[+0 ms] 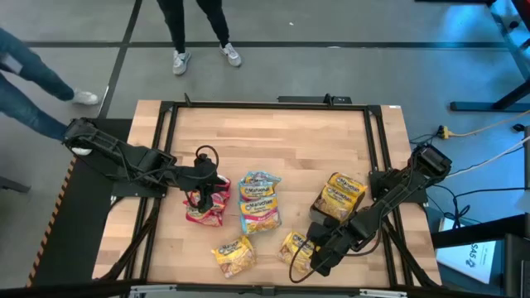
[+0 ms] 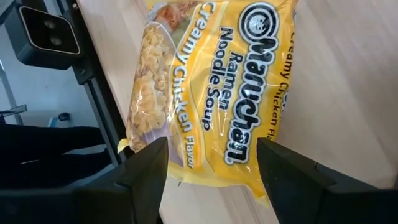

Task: Sort Maruchan noodles
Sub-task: Put the yellow noodle pack into the black bin

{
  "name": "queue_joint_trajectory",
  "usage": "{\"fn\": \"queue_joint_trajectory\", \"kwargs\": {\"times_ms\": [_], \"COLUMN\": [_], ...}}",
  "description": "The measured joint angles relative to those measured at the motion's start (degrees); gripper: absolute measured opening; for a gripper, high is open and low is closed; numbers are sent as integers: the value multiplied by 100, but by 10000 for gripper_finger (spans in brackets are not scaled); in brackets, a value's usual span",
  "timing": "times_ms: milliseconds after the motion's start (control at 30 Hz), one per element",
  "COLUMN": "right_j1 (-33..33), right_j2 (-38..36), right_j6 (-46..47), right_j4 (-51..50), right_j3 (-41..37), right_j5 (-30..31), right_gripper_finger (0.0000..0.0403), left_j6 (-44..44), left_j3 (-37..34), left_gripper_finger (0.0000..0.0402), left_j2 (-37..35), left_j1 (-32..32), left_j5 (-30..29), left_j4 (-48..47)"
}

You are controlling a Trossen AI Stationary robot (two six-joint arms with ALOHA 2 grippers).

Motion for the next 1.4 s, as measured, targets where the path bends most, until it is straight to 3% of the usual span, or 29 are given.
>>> {"fn": "queue_joint_trajectory", "kwargs": {"times_ms": [333, 1167, 1400], "right_j1": [4, -24, -24], "right_j2": [-2, 251, 285], "right_j6": [192, 622, 643], "right_j4": [-6, 94, 307], "right_j3": [-118, -264, -299], "right_j5": [135, -418, -449], "right_gripper_finger": [241, 239, 168], "left_j6": [111, 268, 267], "left_j3": [0, 0, 0], "left_gripper_finger": [80, 80, 80], "left_j2": [0, 0, 0], "left_j1": [0, 0, 0], "left_j5": [3, 31, 31], "left_j4": [-2, -11, -11]}}
